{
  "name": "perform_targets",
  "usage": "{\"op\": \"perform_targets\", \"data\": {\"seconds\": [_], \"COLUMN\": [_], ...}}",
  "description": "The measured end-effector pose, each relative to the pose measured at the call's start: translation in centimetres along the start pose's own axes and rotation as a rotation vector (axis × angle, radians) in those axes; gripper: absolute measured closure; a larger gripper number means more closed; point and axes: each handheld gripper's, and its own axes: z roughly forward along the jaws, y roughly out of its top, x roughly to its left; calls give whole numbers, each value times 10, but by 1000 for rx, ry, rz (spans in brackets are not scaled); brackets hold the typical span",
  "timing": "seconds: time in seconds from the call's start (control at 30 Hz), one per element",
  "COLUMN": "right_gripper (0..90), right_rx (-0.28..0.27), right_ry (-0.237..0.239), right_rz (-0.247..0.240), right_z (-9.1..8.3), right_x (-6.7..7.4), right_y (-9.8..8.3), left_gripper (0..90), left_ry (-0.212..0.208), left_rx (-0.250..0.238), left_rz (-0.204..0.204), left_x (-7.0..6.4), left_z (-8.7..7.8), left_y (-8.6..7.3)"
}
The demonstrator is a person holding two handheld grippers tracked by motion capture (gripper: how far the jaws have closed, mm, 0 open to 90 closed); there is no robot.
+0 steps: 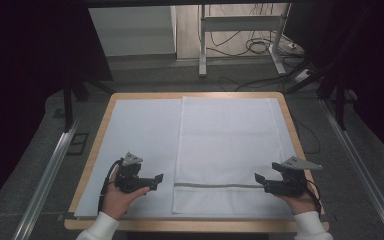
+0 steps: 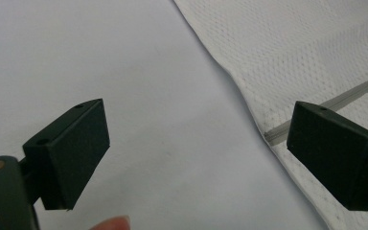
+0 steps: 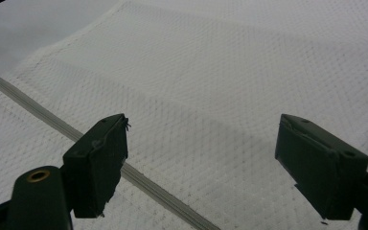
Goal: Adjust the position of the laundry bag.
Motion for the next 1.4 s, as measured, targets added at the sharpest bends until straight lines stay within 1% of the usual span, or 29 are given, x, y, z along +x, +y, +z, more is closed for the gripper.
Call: {"op": "perform_targets", "data": {"seconds": [0.1, 0.17, 0.23, 0.3, 0.4, 0.43, 0.53, 0.6, 0.63, 0.67, 0.73, 0.77, 0.87, 0.97, 1.03, 1.07, 1.1, 1.2, 1.27, 1.3, 1.37, 1.4], "right_gripper": [193, 197, 193, 188, 203, 204, 204, 204, 204, 204, 204, 204, 204, 204, 204, 204, 204, 204, 204, 204, 204, 204], "right_rx": [-15, -25, -30, -31, -15, -15, -18, -22, -18, -13, -3, 0, -4, -6, -3, -1, 1, -3, -5, -5, -5, -5], "right_ry": [-7, -16, -12, -14, 1, 0, -3, -3, -7, -6, -7, -9, -8, -7, -3, 0, 0, -1, -2, -4, -6, -5], "right_rz": [2, -6, -9, -13, 13, 15, 15, 19, 17, 20, 15, 11, 8, 7, 3, 5, 5, 16, 18, 20, 15, 13], "right_z": [-1, -3, -4, -3, -2, -2, -2, -2, -2, -2, 0, 1, 1, 1, 1, 1, 1, 0, -1, -1, -1, -1], "right_x": [-1, 0, 1, 0, -2, -2, -3, -5, -6, -6, -7, -7, -7, -7, -7, -7, -7, -8, -8, -8, -8, -8], "right_y": [1, 1, 0, 0, 2, 2, 3, 2, 2, 2, 2, 3, 5, 4, 3, 3, 3, 3, 3, 3, 4, 4], "left_gripper": [68, 68, 68, 85, 90, 91, 91, 94, 94, 84, 66, 64, 71, 70, 78, 83, 84, 85, 94, 102, 117, 122], "left_ry": [25, 21, 19, 36, 69, 63, 56, 37, 37, 25, 15, 5, -10, -16, -32, -42, -42, -49, -39, -43, -55, -55], "left_rx": [-27, -40, -55, -72, -103, -105, -92, -69, -69, -69, -66, -62, -49, -36, -19, -16, -11, 4, 13, 16, 27, 27], "left_rz": [0, -3, -4, -4, -5, -11, -18, -24, -24, -30, -42, -52, -58, -51, -72, -74, -77, -83, -92, -95, -80, -80], "left_x": [0, 2, 4, 5, 6, 7, 7, 5, 5, 3, 3, 3, 0, -3, -1, -2, -2, -3, -3, -4, -6, -6], "left_z": [-3, -6, -8, -10, -11, -11, -10, -9, -9, -11, -14, -15, -16, -9, -3, -1, 2, 7, 9, 11, 13, 13], "left_y": [-2, -2, -2, -2, -3, -2, -2, -1, -1, -1, 1, 2, 10, 23, 33, 36, 39, 44, 44, 44, 44, 44]}}
